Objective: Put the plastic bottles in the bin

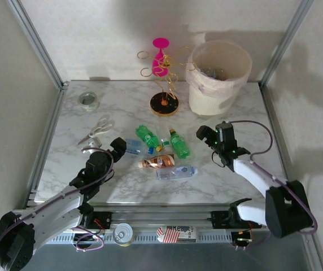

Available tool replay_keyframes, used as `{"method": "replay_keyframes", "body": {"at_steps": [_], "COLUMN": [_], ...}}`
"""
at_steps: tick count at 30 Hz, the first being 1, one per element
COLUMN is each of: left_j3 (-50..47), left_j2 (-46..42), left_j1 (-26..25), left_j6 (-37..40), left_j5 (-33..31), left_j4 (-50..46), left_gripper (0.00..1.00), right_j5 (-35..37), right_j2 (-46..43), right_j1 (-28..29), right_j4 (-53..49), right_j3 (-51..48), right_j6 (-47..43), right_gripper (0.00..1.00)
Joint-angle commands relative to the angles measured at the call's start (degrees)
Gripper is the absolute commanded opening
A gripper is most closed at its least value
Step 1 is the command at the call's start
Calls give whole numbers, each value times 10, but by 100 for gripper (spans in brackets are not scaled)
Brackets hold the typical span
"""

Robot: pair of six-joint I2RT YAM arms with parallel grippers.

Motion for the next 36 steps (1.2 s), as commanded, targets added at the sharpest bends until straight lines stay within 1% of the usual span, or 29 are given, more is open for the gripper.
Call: {"method": "replay_keyframes", "body": {"at_steps": [1, 6, 11, 17, 22, 25, 30, 33, 34, 36], "left_j3": [-6, -6, -17, -39, -43, -43, -42, -40, -39, -39], "left_j2": [-1, -5, -22, -55, -74, -73, -63, -58, -55, -51], "left_j1": [12, 16, 17, 20, 21, 22, 22, 22, 22, 22], "left_j6": [-8, -10, -22, -44, -45, -47, -50, -50, -51, -52], "left_j5": [38, 47, 45, 35, 25, 24, 26, 29, 29, 29], "left_j4": [3, -7, -16, -15, -25, -34, -26, -23, -24, -24], "left_gripper": [100, 100, 100, 100, 100, 100, 100, 100, 100, 100], "right_j5": [36, 58, 83, 83, 85, 83, 79, 84, 84, 89], "right_j2": [52, 132, 218, 277, 304, 307, 291, 280, 275, 267], "right_j1": [5, 8, 9, 18, 24, 24, 24, 24, 23, 23], "right_j4": [-19, 8, -13, -6, -12, -5, 23, 22, 22, 19], "right_j3": [50, 93, 151, 189, 202, 186, 138, 117, 111, 100], "right_j6": [26, 47, 78, 79, 69, 65, 59, 50, 45, 37], "right_gripper": [99, 99, 99, 99, 99, 99, 92, 90, 86, 85]}}
